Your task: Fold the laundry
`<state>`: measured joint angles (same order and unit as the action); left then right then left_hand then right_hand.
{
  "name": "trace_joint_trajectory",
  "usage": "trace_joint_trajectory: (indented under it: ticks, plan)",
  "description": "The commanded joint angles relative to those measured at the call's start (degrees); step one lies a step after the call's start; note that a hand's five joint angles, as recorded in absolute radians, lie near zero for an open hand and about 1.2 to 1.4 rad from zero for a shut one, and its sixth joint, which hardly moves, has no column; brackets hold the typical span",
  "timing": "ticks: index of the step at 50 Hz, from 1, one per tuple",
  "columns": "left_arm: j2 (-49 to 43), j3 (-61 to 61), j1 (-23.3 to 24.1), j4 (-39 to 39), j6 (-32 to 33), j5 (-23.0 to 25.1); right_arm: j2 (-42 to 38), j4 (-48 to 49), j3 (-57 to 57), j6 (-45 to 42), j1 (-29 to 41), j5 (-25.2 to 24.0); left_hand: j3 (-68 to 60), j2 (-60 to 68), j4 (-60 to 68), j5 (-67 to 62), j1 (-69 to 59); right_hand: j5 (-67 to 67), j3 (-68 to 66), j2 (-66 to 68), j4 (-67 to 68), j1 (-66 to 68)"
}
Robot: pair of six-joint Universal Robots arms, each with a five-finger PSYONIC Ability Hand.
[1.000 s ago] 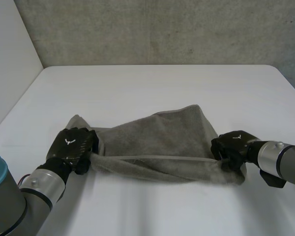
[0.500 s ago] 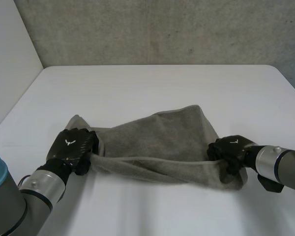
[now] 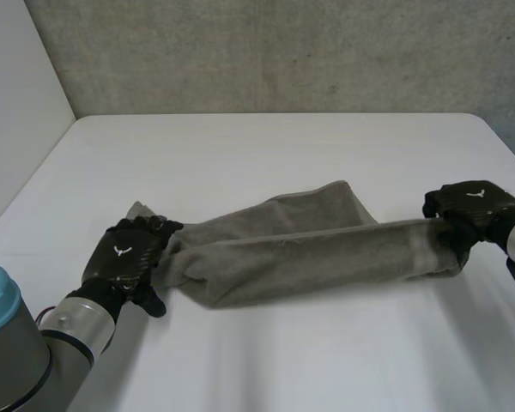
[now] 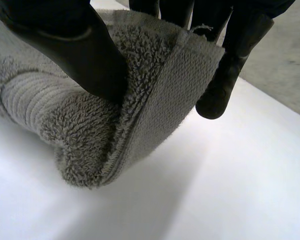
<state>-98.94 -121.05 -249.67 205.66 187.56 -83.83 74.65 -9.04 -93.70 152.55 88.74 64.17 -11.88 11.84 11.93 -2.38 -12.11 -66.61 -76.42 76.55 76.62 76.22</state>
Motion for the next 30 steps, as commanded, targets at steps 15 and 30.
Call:
trace_joint_trajectory:
  ticks: [15, 30]
  plan:
    - [-6.6, 4.0, -3.7, -0.3, 3.3, -0.5, -1.0, 0.9, -1.7, -0.8, -0.7, -0.2, -5.4, 5.4, 5.3, -4.9, -5.2, -3.4, -3.6, 3.5, 3.4, 3.8]
    - [-9.5, 4.6, -5.6, -1.8, 7.1, -0.4, -1.1, 0.9, -1.8, -1.0, -0.8, -0.2, -34.2, 34.2, 34.1, -33.7, -33.9, -3.4, -3.6, 3.5, 3.4, 3.8]
